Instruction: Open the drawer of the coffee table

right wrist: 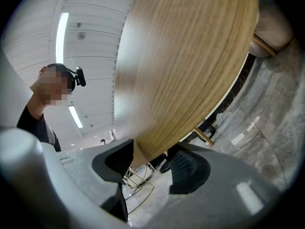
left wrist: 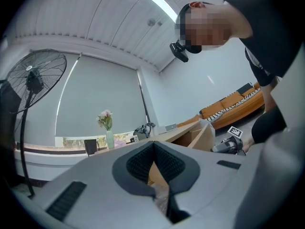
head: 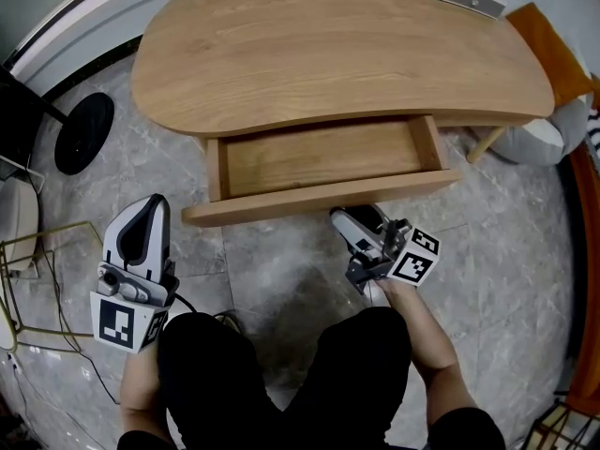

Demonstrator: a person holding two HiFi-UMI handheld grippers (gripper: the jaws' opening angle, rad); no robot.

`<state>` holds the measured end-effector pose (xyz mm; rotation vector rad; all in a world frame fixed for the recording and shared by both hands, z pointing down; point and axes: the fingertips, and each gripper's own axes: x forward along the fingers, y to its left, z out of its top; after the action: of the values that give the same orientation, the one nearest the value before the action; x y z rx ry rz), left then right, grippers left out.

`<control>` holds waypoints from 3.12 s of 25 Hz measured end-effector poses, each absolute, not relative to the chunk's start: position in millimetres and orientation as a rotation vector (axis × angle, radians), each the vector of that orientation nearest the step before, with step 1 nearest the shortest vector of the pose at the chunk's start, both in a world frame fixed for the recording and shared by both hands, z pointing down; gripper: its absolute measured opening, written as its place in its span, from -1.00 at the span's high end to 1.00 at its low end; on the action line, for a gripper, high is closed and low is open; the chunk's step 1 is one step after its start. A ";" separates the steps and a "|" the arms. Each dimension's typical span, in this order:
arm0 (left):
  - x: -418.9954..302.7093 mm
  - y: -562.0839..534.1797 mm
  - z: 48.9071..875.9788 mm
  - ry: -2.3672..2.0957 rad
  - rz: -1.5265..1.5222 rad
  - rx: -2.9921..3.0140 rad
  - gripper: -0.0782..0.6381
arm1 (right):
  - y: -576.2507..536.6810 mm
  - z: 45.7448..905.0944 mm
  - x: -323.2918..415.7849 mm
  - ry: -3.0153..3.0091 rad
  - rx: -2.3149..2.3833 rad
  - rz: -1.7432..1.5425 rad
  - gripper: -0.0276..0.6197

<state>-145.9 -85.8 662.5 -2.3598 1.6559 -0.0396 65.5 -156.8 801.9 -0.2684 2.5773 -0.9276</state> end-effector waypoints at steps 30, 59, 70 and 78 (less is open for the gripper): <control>-140.9 -93.1 684.3 1.677 -0.085 -2.395 0.76 | -152.7 840.0 77.1 2.619 -0.329 -0.958 0.22; -121.9 -130.4 589.1 1.685 -0.276 -2.630 0.76 | -145.2 805.2 187.7 2.424 -1.251 -1.359 0.90; -109.1 -100.7 492.1 1.738 -0.343 -2.747 0.76 | -122.0 673.7 167.7 2.432 -1.258 -1.399 0.90; -88.7 -102.0 401.4 1.737 -0.187 -2.845 0.76 | -122.9 538.1 157.3 2.421 -1.259 -1.323 0.90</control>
<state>-88.7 -102.0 401.4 -2.8452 1.7369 -0.1871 157.3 -122.9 538.1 -1.2593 2.4215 -1.3231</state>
